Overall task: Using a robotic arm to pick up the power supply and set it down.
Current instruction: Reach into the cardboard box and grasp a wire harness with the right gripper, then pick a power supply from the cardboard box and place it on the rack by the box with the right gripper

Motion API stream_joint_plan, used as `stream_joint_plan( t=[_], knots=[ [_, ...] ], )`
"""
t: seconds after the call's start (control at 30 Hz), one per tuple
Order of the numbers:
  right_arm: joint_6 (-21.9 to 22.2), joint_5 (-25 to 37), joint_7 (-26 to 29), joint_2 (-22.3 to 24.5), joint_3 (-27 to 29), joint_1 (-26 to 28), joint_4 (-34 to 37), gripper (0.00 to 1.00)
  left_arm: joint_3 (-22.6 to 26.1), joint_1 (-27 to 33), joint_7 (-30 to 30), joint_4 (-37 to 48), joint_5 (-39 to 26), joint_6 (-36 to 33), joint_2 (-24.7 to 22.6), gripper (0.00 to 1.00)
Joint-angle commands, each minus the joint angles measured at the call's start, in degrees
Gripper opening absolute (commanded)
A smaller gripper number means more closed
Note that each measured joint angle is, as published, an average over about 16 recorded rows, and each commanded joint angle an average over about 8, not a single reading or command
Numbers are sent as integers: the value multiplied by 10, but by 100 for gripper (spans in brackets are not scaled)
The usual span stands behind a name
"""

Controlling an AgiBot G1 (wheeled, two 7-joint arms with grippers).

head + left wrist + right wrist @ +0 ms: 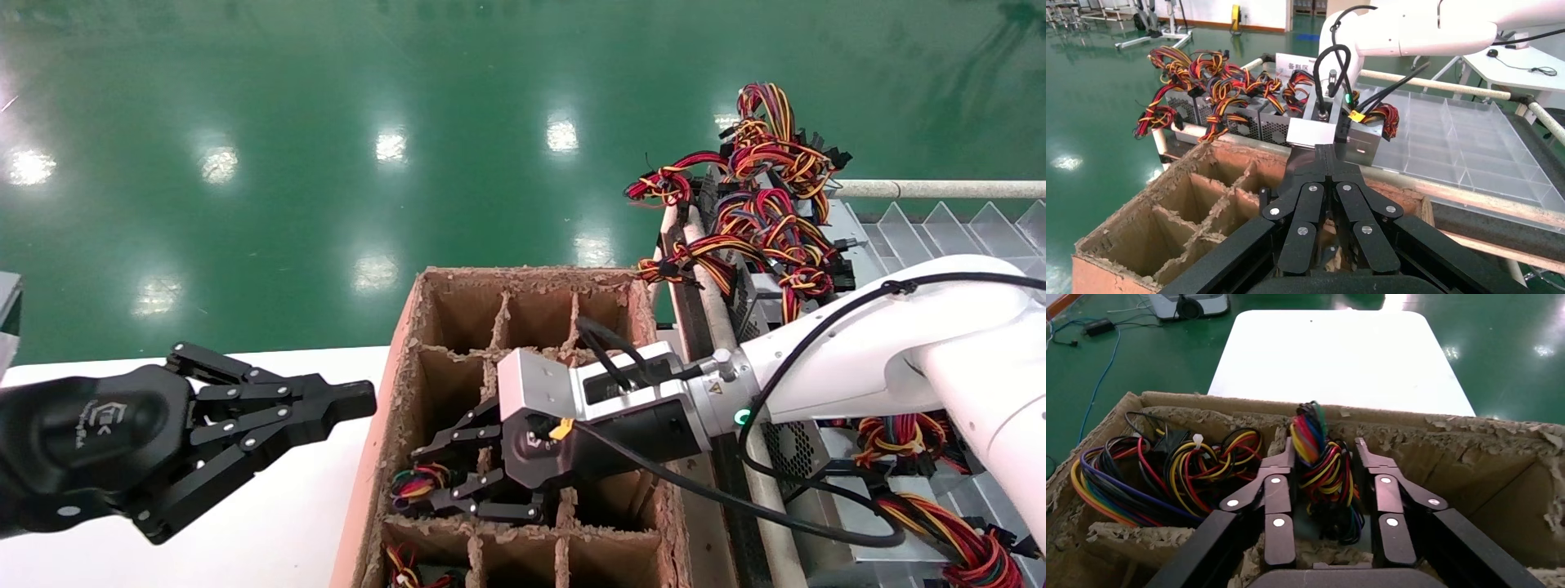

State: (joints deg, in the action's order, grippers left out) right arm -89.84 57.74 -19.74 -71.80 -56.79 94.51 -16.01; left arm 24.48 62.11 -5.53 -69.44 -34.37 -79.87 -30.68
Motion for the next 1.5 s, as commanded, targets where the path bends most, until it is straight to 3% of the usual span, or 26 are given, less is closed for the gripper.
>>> stream_joint_plan(
  t=[0.03,0.63,0.9,1.2,1.5],
  knots=[
    [0,-3,0,0,0,0,0,0,0,0,0,0,0,0,0,0],
    [-1,-34,4,28,6,24,-25,0,0,0,0,0,0,0,0,0],
    [7,-80,24,80,33,49,-94,0,0,0,0,0,0,0,0,0],
    [46,-120,55,165,71,69,-187,0,0,0,0,0,0,0,0,0],
    [77,-111,0,216,103,134,-232,0,0,0,0,0,0,0,0,0]
  ],
)
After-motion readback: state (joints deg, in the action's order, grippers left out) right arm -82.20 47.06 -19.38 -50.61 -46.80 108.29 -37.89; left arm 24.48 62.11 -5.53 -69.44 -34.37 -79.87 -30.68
